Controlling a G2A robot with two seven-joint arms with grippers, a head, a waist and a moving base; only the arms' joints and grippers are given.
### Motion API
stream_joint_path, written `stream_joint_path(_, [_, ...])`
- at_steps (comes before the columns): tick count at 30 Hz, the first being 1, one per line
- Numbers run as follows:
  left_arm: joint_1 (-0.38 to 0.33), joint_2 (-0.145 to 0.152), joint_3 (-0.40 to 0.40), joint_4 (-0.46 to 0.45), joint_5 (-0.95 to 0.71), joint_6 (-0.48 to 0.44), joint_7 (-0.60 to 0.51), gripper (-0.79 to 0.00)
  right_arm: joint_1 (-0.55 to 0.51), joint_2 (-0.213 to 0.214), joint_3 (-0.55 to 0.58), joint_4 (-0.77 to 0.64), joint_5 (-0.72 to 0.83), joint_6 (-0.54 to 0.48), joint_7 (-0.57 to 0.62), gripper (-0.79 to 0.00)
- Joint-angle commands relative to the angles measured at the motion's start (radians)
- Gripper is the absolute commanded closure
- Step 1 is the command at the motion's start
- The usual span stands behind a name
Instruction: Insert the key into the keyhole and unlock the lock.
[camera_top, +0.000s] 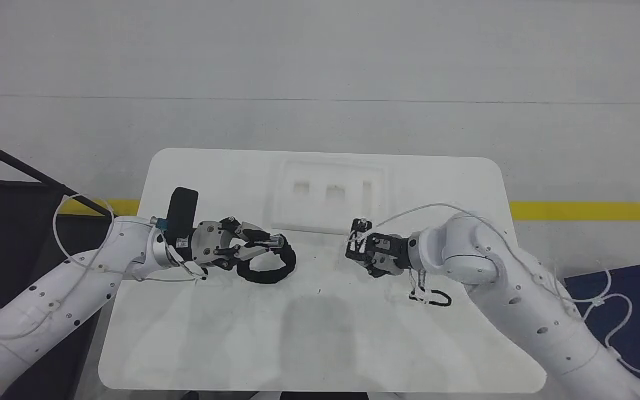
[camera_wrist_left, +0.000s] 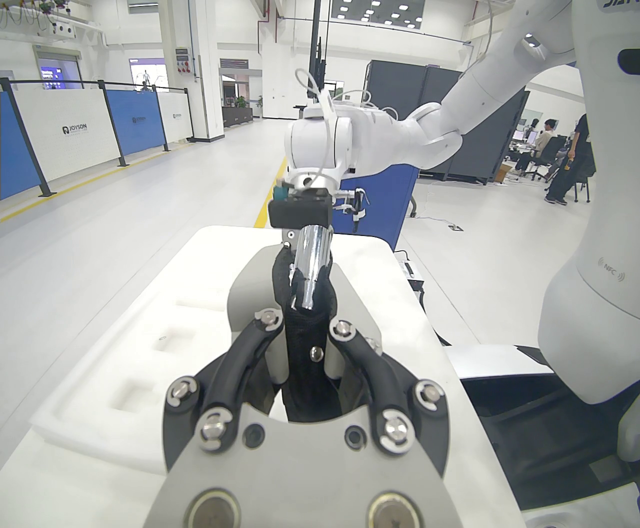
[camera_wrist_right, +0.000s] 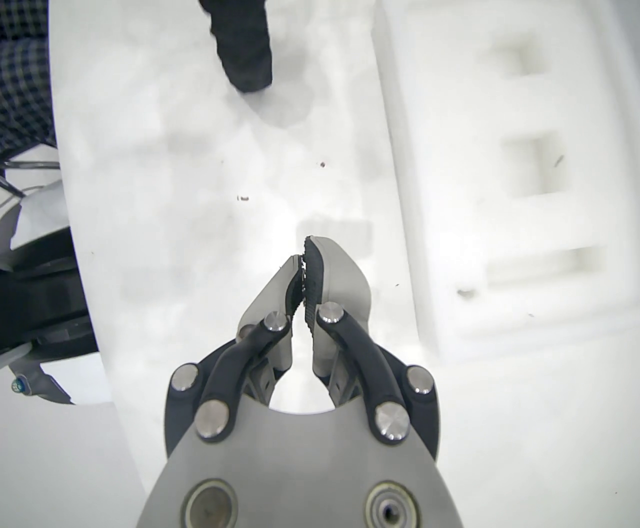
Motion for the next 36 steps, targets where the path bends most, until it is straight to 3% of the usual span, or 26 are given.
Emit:
stream_joint_path(1, [0.000,0.000,0.000,0.000,0.000,0.000,0.000,0.000,0.001,0.003,0.028,-0.014,0.045,0.031,-0.001,0.000])
stream_joint_path(8, [0.000,0.000,0.000,0.000,0.000,0.000,0.000,0.000,0.049,0.002,0.082,-0.017,0.180,0.149,0.029,0.000])
stream_joint_path(17, [0.000,0.000,0.000,0.000,0.000,0.000,0.000,0.000,0.133,-0.012,0.073,0.117,0.259,0.239,0.075,0.000])
stream_joint_path(36, [0.000,0.000,0.000,0.000,0.000,0.000,0.000,0.000,0.196,-0.054,-0.009,0.355,0.274,0.212,-0.026,0.000])
